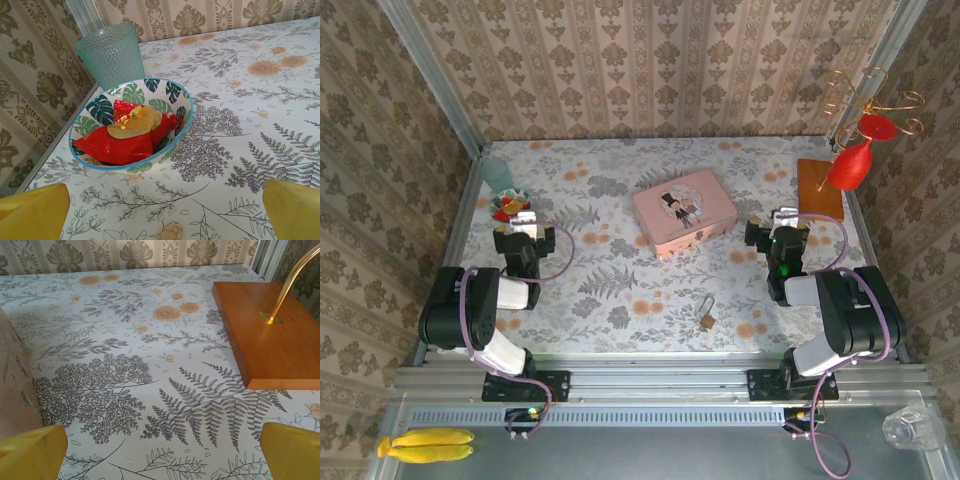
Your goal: Unlock the padlock with the key
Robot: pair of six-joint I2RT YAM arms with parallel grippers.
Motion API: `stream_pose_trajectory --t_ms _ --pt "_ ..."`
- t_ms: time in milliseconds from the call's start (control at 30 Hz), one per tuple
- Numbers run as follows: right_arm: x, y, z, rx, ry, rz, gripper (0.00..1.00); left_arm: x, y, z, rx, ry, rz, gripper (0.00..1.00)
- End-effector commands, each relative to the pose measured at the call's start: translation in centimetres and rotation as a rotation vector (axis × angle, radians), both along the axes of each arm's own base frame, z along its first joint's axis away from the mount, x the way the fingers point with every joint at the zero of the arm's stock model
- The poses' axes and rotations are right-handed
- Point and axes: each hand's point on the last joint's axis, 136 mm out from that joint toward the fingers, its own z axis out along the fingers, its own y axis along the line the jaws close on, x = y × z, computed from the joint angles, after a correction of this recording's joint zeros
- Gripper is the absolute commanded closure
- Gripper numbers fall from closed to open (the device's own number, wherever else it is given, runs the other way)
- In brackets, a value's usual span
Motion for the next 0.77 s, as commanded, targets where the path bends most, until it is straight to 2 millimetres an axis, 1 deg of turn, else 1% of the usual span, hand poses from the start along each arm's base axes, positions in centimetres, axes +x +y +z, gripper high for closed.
stream_pose_trajectory --t_ms 0,300,333,367,400,733 --pt "0.6 0.2 0.7 0.015 -0.021 -0.001 0.0 0.1 -0.2 0.2 0.007 -0.016 -0.002 0.0" --pt "0.8 0.3 0.7 0.016 -0.013 0.004 0.0 0.0 -0.2 0.1 0.008 -0.013 -0.002 0.0" --pt "0.8 0.4 0.6 0.014 -0.012 0.014 0.0 0.1 -0.2 0.1 0.007 -0.014 -0.001 0.0" --pt "1.1 1.2 0.6 0.016 -0.004 0.063 0.0 0.1 -0.2 0.1 0.007 -0.014 -0.002 0.0" --pt "1.2 1.5 0.4 0.019 0.007 0.082 0.0 0.1 -0.2 0.1 0.008 -0.013 -0.002 0.0" --pt "1.1 1.4 0.6 0.022 -0.001 0.085 0.0 0.1 -0.2 0.2 0.009 -0.015 -0.001 0.0"
